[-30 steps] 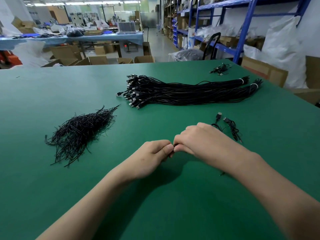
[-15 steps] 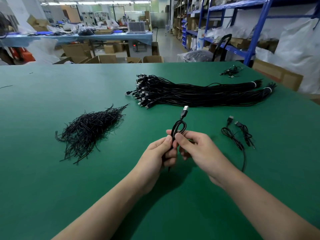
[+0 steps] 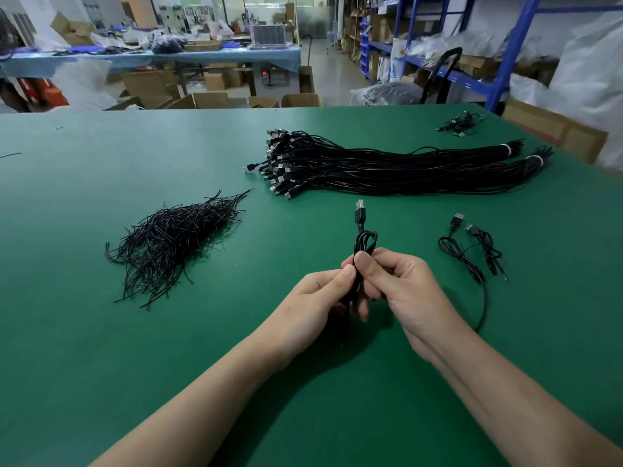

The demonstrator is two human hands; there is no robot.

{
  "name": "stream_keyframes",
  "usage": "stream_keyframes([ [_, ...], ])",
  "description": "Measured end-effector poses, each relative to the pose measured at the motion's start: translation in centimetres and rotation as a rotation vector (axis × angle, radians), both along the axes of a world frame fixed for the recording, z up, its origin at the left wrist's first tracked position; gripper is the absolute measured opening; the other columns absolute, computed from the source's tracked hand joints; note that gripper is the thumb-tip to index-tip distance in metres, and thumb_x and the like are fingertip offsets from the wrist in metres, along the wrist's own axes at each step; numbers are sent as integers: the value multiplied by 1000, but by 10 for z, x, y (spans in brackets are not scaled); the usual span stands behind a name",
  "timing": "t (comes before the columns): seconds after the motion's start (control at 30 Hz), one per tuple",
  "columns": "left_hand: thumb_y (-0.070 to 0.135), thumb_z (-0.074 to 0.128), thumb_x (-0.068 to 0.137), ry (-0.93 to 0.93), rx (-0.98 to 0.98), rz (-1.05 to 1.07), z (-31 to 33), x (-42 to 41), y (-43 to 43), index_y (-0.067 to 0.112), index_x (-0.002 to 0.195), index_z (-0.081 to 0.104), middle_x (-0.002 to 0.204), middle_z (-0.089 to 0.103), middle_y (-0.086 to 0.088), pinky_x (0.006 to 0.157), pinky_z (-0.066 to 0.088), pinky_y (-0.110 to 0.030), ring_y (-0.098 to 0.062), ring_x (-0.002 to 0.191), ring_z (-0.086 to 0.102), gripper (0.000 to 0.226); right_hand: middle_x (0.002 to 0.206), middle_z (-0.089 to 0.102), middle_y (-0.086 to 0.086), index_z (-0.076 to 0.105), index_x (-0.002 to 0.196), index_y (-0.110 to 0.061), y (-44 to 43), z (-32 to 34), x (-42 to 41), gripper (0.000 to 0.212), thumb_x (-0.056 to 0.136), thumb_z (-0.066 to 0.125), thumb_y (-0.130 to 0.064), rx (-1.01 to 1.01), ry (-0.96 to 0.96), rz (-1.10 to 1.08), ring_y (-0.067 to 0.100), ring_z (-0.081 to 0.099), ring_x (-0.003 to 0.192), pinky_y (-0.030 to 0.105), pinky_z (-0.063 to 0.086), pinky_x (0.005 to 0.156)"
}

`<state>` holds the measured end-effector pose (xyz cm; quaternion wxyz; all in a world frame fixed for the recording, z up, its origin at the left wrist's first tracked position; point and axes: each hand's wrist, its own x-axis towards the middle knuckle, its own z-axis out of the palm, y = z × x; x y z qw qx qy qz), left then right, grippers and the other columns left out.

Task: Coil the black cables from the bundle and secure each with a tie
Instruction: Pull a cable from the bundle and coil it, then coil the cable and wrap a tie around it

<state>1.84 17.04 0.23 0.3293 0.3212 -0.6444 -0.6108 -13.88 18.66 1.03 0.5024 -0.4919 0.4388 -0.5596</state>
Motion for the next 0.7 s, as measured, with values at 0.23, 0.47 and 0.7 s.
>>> stream_keyframes([
  [0.23,41,46,106,-265,-395,439,-1,17,-15,25,92,78,90,74,11,86,50,-25,-3,90,66,38,91,77,-5,81,82,-22,2,-1,-9,29,78,68,-47,97,46,-74,-1,66,87,26,51,72],
  [0.47,25,65,96,-815,-578,716,15,66,-70,18,116,75,107,71,0,90,51,-35,-19,93,66,23,93,78,11,76,89,-11,6,5,-13,30,88,65,-39,166,-63,-20,22,76,92,21,57,62],
  [0.7,23,68,96,-1159,-573,826,3,101,-105,5,123,70,119,63,-18,93,48,-46,-41,106,62,33,88,78,10,77,87,-12,6,2,-10,32,86,66,-43,179,-7,-10,19,75,86,21,56,63],
])
